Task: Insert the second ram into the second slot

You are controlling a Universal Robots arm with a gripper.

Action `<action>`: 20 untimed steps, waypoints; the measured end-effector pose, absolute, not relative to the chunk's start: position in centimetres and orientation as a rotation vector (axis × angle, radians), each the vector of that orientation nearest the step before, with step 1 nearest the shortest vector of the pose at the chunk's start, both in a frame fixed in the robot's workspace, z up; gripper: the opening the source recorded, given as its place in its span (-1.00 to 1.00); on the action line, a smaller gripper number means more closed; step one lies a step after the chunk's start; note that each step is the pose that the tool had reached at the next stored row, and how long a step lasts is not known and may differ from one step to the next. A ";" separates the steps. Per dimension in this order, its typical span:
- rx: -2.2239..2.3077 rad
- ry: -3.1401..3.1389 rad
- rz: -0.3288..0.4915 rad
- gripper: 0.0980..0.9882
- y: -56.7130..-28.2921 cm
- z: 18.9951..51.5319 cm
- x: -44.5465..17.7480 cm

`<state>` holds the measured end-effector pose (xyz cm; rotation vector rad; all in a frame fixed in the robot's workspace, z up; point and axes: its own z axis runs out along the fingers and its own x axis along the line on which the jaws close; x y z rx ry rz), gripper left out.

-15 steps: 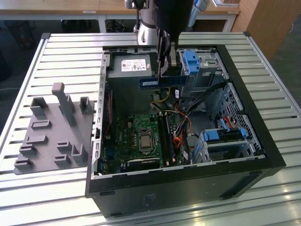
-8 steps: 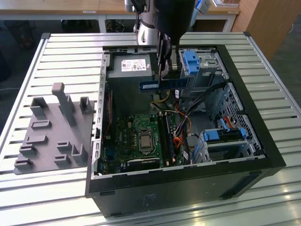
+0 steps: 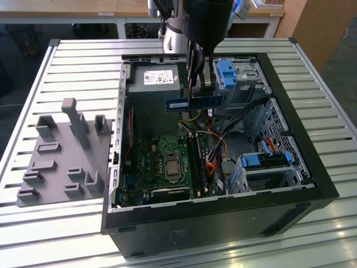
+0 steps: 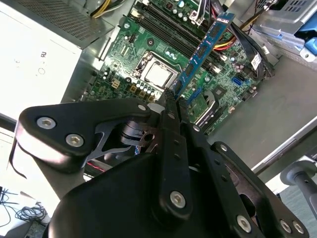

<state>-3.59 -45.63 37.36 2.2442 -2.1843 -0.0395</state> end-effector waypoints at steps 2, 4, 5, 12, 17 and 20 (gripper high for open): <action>2.244 -2.185 -0.039 -0.91 -45.7 37.4 -3.6; 2.233 -2.196 -0.040 -0.91 -45.7 37.4 -3.6; 2.222 -2.207 -0.040 -0.91 -45.7 37.3 -3.6; 2.131 -2.296 -0.040 -0.91 -45.7 37.3 -3.6; 2.071 -2.350 -0.039 -0.91 -45.7 37.3 -3.6; 2.037 -2.380 -0.039 -0.91 -45.7 37.3 -3.6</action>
